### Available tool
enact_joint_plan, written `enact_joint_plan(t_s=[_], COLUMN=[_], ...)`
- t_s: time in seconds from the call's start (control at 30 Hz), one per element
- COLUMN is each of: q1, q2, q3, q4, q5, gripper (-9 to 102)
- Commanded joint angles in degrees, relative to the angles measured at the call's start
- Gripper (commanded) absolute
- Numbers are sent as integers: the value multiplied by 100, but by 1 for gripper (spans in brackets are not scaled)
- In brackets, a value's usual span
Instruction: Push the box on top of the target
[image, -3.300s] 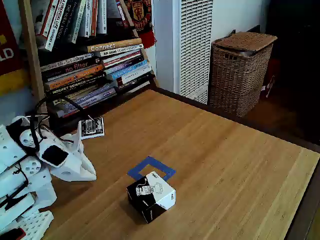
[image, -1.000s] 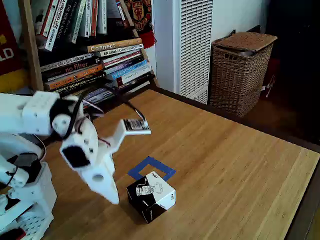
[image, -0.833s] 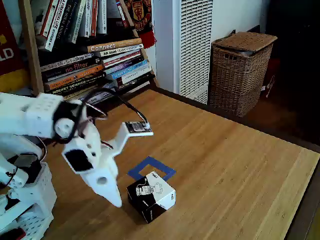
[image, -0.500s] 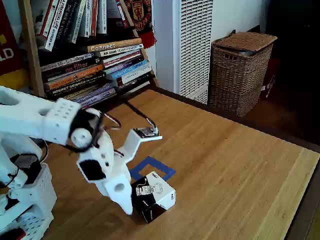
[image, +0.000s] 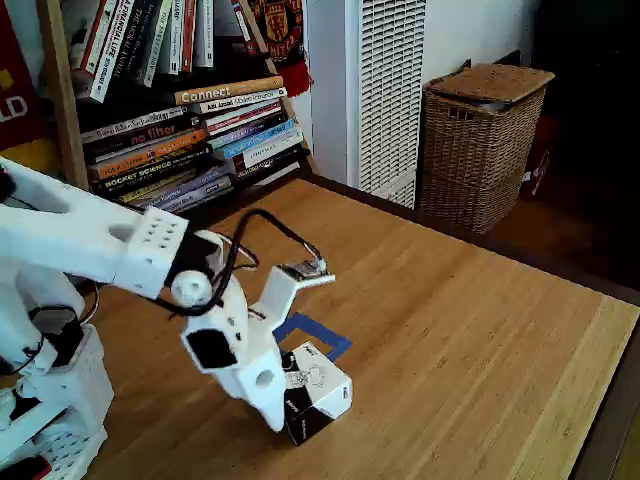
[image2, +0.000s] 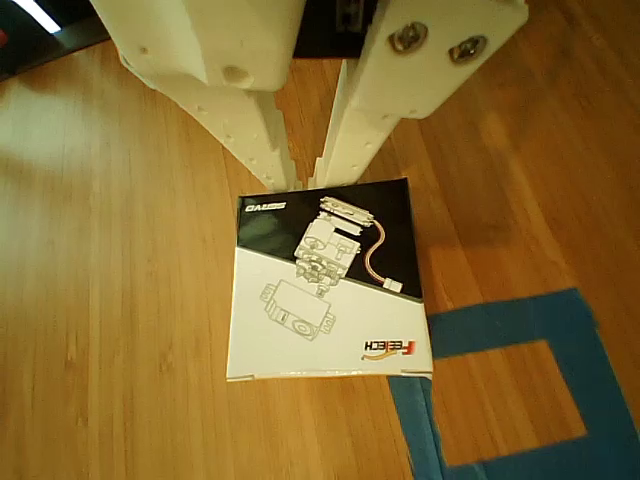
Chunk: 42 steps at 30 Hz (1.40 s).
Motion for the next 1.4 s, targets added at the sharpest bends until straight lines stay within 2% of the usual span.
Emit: enact_joint_plan(t_s=[0.0,0.7,1.07,1.37], q1=[-220,-466,-932,-703], q2=[-88,-1521,-1679,-1230], q3=[-369,-2514,-2716,-2268], q4=[9,642,967,1151], q5=[141,176,650,580], gripper=[0,0,0,0])
